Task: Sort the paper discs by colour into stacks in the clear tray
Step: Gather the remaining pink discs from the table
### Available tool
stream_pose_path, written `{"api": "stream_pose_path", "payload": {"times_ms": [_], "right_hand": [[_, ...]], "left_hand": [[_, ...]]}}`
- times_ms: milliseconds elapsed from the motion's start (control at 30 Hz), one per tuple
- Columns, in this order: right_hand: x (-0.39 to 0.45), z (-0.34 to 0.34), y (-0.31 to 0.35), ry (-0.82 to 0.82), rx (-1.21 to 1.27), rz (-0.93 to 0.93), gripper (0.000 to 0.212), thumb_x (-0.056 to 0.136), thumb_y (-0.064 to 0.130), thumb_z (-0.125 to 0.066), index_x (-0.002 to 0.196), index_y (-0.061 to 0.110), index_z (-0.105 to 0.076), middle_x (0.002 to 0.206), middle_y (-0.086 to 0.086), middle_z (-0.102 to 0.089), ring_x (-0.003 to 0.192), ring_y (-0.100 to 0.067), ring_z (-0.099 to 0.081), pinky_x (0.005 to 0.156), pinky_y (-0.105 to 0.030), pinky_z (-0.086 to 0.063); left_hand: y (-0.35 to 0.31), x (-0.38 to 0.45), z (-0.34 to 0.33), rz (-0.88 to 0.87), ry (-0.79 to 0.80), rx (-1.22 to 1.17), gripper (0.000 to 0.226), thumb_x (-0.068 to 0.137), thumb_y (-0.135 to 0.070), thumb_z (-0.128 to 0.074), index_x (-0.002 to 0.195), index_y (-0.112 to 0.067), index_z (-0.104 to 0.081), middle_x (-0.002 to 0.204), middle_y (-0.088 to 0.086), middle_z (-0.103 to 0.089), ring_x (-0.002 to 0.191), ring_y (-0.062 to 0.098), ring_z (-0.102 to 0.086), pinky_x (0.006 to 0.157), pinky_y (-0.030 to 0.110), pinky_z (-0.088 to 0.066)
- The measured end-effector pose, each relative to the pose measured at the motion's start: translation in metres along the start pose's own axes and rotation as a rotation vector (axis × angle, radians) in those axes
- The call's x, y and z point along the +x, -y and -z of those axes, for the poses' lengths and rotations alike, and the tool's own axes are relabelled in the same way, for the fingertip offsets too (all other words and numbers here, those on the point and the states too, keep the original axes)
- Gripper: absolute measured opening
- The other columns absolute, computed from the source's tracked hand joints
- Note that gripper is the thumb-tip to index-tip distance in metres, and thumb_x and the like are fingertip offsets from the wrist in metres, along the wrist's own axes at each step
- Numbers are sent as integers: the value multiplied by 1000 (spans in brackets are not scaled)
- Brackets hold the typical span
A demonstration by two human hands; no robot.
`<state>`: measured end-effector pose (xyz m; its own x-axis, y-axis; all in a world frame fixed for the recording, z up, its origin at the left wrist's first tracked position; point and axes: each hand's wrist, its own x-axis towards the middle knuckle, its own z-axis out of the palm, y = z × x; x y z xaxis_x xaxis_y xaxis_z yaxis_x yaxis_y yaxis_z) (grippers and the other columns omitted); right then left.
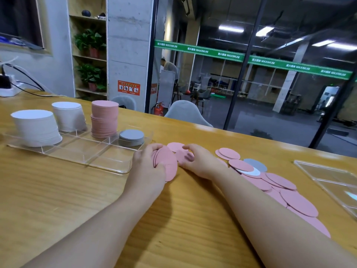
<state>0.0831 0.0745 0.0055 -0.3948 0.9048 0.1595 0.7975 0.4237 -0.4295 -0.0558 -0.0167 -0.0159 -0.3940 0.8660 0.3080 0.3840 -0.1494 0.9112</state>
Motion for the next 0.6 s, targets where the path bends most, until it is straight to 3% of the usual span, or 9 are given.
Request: {"api": "stream_pose_path", "payload": {"times_ms": [67, 100, 200, 267, 333, 400, 500, 600], "right_hand": [[14, 0, 1, 57, 9, -21, 72, 85, 38, -65, 145, 17, -31, 148, -1, -36, 133, -17, -37, 104, -28, -32], [21, 0, 2, 98, -4, -33, 76, 85, 39, -65, 147, 18, -26, 151, -2, -30, 138, -19, -29, 107, -31, -29], [42, 3, 4, 254, -108, -42, 84, 88, 41, -59, 152, 23, -7, 159, 2, -3, 146, -21, 2, 117, -42, -10], [52, 3, 5, 318, -144, -45, 83, 90, 42, -54, 152, 25, -1, 159, 3, 4, 146, -21, 7, 117, -44, -6], [56, 2, 5, 349, -139, -46, 77, 92, 44, -50, 152, 25, -4, 159, 2, -3, 146, -20, -3, 116, -39, -9], [58, 2, 4, 352, -162, -23, 69, 94, 44, -48, 150, 21, -15, 157, 0, -18, 142, -21, -20, 112, -34, -18], [60, 4, 3, 336, -279, 7, 64, 93, 49, -45, 148, 26, -24, 152, -1, -26, 136, -23, -29, 111, -38, -25], [57, 13, 2, 376, -371, -9, 63, 90, 57, -46, 145, 29, -33, 146, 3, -32, 129, -22, -38, 106, -40, -33]], "left_hand": [[1, 1, 0, 15, -13, -48, 47, 83, 0, -49, 109, -39, -50, 127, -5, -41, 107, 13, -44, 84, 39, -50], [1, 2, -1, 18, -18, -55, 47, 83, 0, -49, 108, -39, -50, 126, -5, -41, 108, 14, -44, 82, 39, -50], [3, 3, -4, -10, -12, -39, 45, 84, -1, -49, 106, -41, -48, 124, -6, -41, 104, 9, -43, 77, 24, -37], [4, 3, -5, -21, -3, -36, 45, 84, -2, -48, 104, -43, -47, 122, -7, -42, 101, 6, -43, 71, 20, -35], [4, 3, -5, -11, 1, -43, 45, 85, -4, -48, 104, -45, -47, 120, -9, -41, 94, 1, -44, 66, 13, -34], [4, 3, -5, 6, 0, -56, 43, 87, -5, -48, 107, -43, -48, 120, -10, -40, 92, -1, -45, 67, 16, -35], [2, 2, -5, 12, 2, -49, 43, 87, -5, -47, 109, -42, -48, 121, -9, -40, 91, 1, -45, 78, 22, -34], [2, 2, -4, 18, 6, -41, 42, 88, -5, -48, 107, -43, -47, 122, -8, -40, 89, -1, -45, 76, 22, -33]]}}
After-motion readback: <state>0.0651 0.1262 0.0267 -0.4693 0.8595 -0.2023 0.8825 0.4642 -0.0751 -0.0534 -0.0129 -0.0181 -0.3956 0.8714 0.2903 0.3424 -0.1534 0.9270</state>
